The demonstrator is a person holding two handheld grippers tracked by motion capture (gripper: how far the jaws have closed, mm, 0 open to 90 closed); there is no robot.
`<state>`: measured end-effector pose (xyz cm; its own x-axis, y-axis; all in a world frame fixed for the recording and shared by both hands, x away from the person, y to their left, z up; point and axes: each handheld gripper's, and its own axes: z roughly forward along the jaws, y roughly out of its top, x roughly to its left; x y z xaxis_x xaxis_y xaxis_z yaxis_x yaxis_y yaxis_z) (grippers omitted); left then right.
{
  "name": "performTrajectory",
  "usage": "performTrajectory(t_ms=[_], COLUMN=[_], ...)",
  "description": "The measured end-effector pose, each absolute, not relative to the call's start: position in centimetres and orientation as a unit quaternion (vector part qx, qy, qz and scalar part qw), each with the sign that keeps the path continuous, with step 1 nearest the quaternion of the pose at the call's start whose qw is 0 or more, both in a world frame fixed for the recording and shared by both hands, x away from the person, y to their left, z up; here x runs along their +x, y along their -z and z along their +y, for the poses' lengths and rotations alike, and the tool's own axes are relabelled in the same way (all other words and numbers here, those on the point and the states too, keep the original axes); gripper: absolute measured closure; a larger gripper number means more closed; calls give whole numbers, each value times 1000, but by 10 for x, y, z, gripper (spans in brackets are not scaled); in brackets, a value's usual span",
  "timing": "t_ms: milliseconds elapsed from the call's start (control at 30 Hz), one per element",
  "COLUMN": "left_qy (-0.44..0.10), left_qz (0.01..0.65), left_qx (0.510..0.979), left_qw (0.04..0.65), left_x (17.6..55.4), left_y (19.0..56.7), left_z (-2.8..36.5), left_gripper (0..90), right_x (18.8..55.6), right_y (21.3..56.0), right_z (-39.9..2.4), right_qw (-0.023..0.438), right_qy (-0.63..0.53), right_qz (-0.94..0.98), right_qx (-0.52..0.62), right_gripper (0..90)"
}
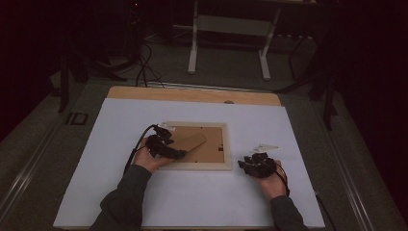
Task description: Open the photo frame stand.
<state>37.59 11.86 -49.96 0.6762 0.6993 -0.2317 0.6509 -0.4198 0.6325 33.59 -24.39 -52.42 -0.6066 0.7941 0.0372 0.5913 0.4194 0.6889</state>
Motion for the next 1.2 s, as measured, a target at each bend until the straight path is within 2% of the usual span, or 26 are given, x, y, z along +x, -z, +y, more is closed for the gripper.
performTrajectory(t_ms=[133, 233, 333, 700, 1200], left_qy=[-33, -29, -26, -20, -57], left_qz=[394, 386, 383, 383, 365], left_qx=[847, 851, 854, 858, 869], left_qw=[355, 354, 352, 342, 328], left_x=[376, 377, 377, 379, 374], left_y=[501, 502, 503, 505, 501], left_z=[116, 115, 113, 113, 107], left_gripper=[251, 313, 330, 351, 356], right_x=[336, 336, 336, 336, 351], right_y=[524, 524, 525, 522, 509], right_z=[-244, -244, -243, -242, -238], right_qw=[148, 148, 148, 149, 131], right_qy=[-340, -340, -340, -344, -376], right_qz=[829, 829, 829, 828, 816], right_qx=[418, 418, 418, 416, 418], right_gripper=[634, 633, 633, 631, 618])
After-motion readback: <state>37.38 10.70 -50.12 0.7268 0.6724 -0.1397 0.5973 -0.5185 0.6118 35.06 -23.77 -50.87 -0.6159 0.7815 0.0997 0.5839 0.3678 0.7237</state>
